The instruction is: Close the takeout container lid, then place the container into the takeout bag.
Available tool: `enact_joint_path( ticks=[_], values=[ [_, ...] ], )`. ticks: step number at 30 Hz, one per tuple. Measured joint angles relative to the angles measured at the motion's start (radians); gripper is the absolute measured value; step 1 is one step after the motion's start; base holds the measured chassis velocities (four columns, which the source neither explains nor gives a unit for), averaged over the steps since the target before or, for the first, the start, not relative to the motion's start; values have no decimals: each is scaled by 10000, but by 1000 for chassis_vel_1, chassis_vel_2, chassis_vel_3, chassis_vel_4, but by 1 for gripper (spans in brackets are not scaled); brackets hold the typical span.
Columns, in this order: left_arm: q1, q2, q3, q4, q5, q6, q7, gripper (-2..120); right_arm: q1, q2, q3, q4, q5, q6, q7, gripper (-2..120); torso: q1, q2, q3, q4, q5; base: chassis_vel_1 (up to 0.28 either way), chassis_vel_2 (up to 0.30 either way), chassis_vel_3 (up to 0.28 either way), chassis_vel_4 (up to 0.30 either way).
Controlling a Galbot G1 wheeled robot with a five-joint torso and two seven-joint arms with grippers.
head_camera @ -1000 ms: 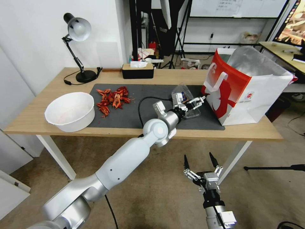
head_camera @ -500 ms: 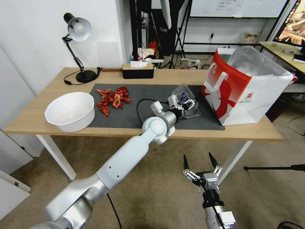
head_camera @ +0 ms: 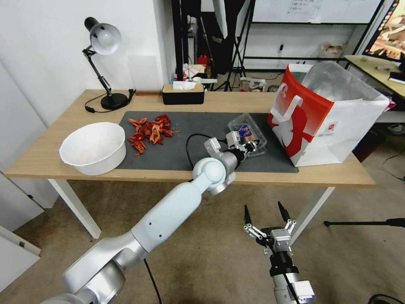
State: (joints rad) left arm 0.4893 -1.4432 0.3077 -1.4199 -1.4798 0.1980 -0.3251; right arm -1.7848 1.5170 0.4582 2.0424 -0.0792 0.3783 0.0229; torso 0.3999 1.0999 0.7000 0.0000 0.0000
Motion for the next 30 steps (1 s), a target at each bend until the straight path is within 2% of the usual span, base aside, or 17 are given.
enact_joint_path(
  ticks=[10, 12, 13, 16, 17, 21, 22, 24, 30],
  values=[
    [-56, 113, 144, -30, 480, 259, -251, 0, 181, -177, 278, 602, 681, -579, -36, 100, 1, 0, 0, 1, 0, 0, 0, 0, 0],
    [-78, 112, 148, -37, 505, 300, -295, 0, 261, -312, 449, 921, 1551, -933, -139, 100, 0, 2, 0, 0, 0, 0, 0, 0, 0],
    [-78, 112, 148, -37, 505, 300, -295, 0, 261, -312, 449, 921, 1551, -933, -139, 100, 0, 2, 0, 0, 0, 0, 0, 0, 0],
    [-99, 116, 149, -37, 513, 308, -301, 0, 417, -578, 696, 1495, 3676, -1750, -262, 100, 1, 2, 0, 0, 1, 0, 0, 0, 0],
    [-99, 116, 149, -37, 513, 308, -301, 0, 417, -578, 696, 1495, 3676, -1750, -262, 100, 1, 2, 0, 0, 1, 0, 0, 0, 0],
    [-98, 159, 111, -37, 502, 308, -290, 0, 761, -924, 1191, 2282, 6441, -2945, -248, 100, 0, 2, 0, 1, 1, 0, 0, 0, 0],
    [-98, 159, 111, -37, 502, 308, -290, 0, 761, -924, 1191, 2282, 6441, -2945, -248, 100, 0, 2, 0, 1, 1, 0, 0, 0, 0],
    [-95, 175, 97, -34, 495, 307, -275, 0, 1006, -1099, 1416, 2556, 7521, -3502, -164, 100, 0, 2, 0, 1, 0, 0, 0, 0, 0],
    [-94, 191, 80, -32, 484, 304, -269, 0, 1353, -1253, 1542, 2770, 8607, -4081, 8, 100, 1, 2, 0, 0, 0, 0, 0, 0, 0]
  ],
)
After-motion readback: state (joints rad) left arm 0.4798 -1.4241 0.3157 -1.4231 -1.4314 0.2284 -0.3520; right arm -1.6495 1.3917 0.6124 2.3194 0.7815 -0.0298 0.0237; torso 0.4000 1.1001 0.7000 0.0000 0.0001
